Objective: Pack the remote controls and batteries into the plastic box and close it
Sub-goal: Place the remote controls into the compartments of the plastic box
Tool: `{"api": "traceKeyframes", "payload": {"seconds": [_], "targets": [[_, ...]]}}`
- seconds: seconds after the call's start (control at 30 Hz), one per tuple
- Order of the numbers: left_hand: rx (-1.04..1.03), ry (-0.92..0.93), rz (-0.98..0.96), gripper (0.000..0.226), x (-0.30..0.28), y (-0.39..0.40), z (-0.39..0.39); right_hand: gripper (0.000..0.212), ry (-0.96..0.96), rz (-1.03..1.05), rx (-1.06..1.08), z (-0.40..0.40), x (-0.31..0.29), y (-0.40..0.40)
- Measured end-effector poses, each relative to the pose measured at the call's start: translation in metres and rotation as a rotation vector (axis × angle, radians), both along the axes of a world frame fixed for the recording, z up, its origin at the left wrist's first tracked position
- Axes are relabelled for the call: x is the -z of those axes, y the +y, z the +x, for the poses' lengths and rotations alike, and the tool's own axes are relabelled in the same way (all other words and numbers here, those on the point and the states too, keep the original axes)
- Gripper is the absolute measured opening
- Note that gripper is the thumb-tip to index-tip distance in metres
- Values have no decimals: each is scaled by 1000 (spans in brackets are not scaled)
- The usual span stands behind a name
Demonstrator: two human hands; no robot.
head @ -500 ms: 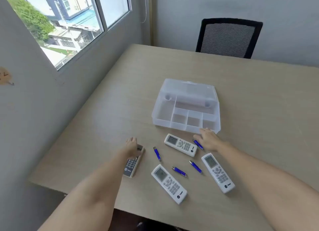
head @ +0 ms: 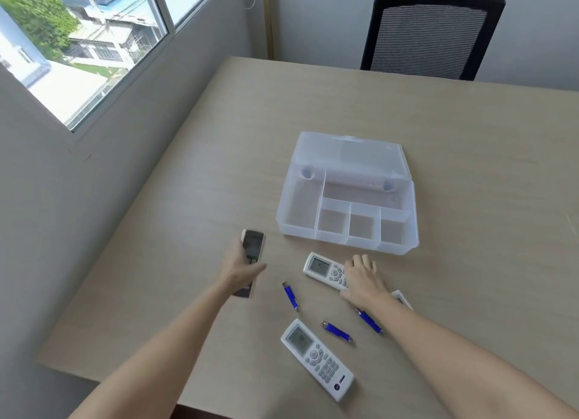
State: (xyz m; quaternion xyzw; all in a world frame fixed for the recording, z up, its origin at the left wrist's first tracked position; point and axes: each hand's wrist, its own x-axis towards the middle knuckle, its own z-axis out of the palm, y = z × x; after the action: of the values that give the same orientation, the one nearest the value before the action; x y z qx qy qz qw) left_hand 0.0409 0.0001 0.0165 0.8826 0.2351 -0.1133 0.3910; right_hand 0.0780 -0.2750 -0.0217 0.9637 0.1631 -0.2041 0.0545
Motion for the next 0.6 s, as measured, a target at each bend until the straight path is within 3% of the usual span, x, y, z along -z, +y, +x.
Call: {"api": "traceKeyframes", "payload": {"seconds": [0.07,0.17,0.33,0.47,0.6], "targets": [[-50,-105,-178,44,-22,-6,41,45,75,128,-2,5,-6,-3],[3,-159,-462,45,-40,-22,103,45,287,510,101,14,-37,-11],[23,-32,-544,28,-17,-44,169,52,218,867,321,73,-107,-36],[67,155,-454,19,9,-58,188,64,199,730,377,162,-100,-63],[87,246,-360,6,33,-66,195,62,269,482,249,216,-70,-63]]}}
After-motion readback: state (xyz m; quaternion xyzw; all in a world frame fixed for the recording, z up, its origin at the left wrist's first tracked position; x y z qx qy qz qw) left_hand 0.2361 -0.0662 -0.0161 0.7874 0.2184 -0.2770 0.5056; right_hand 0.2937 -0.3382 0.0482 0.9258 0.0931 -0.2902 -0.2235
